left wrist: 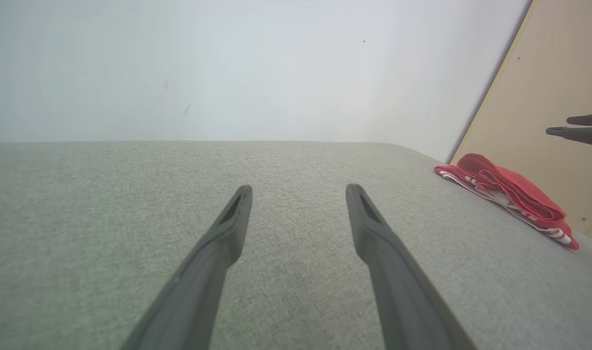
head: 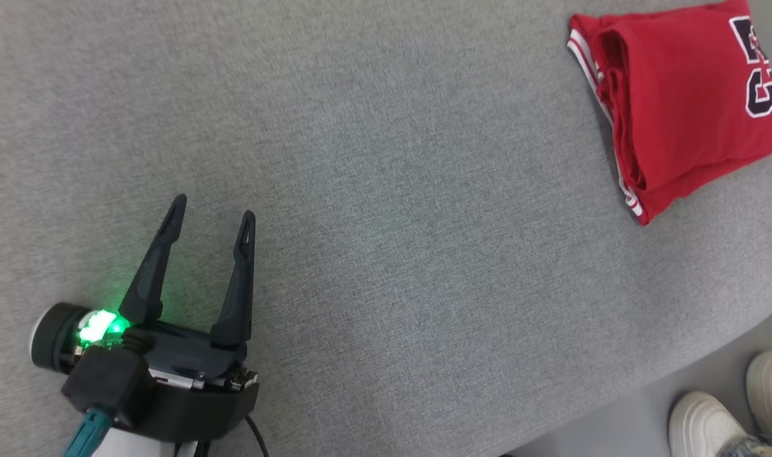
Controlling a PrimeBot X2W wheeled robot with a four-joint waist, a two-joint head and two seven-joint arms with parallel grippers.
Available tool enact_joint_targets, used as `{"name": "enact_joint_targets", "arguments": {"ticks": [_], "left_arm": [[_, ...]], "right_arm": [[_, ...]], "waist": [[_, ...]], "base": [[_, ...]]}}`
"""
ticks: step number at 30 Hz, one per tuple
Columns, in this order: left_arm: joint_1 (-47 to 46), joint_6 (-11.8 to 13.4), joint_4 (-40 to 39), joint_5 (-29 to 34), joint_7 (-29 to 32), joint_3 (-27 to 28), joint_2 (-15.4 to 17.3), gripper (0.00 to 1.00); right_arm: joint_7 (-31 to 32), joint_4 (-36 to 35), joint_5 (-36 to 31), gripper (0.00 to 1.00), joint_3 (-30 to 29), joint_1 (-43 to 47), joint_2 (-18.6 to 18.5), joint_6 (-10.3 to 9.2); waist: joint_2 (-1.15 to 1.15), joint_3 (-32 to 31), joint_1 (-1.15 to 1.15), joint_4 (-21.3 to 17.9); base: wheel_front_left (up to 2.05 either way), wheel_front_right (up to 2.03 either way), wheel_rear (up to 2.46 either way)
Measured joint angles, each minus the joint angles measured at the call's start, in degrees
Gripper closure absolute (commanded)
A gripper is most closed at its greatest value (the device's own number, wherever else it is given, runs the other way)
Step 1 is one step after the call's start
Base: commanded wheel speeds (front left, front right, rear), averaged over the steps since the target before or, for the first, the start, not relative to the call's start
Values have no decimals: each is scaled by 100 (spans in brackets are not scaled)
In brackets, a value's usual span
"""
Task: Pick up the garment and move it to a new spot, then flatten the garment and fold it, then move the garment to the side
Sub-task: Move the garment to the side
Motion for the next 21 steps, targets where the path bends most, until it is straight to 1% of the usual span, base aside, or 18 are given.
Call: {"name": "enact_joint_targets", "arguments": {"ticks": [2, 6, 11, 17, 21], "left_arm": [[14, -1, 34, -21, 5, 42, -34, 0], [249, -4, 220, -62, 21, 290, -179, 0], [524, 1, 453, -127, 22, 701, -377, 0], [838, 2, 630, -138, 22, 1085, -572, 0], [1061, 41, 779, -143, 22, 1258, -658, 0]], "right_arm": [[-30, -11, 2, 0, 14, 26, 0, 0], [-392, -192, 213, 0, 130, 208, 103, 0], [-755, -486, 437, 0, 413, 577, 135, 0], [-1000, -994, 686, 0, 637, 1222, 214, 0], [-1093, -1200, 800, 0, 709, 1735, 238, 0]], "waist": [[0, -49, 0, 18], [0, -344, 0, 125], [0, -700, 0, 286], [0, -1182, 0, 546], [0, -1522, -1, 748]], "base": [[0, 0, 0], [0, 0, 0], [0, 0, 0], [0, 0, 0], [0, 0, 0]]}}
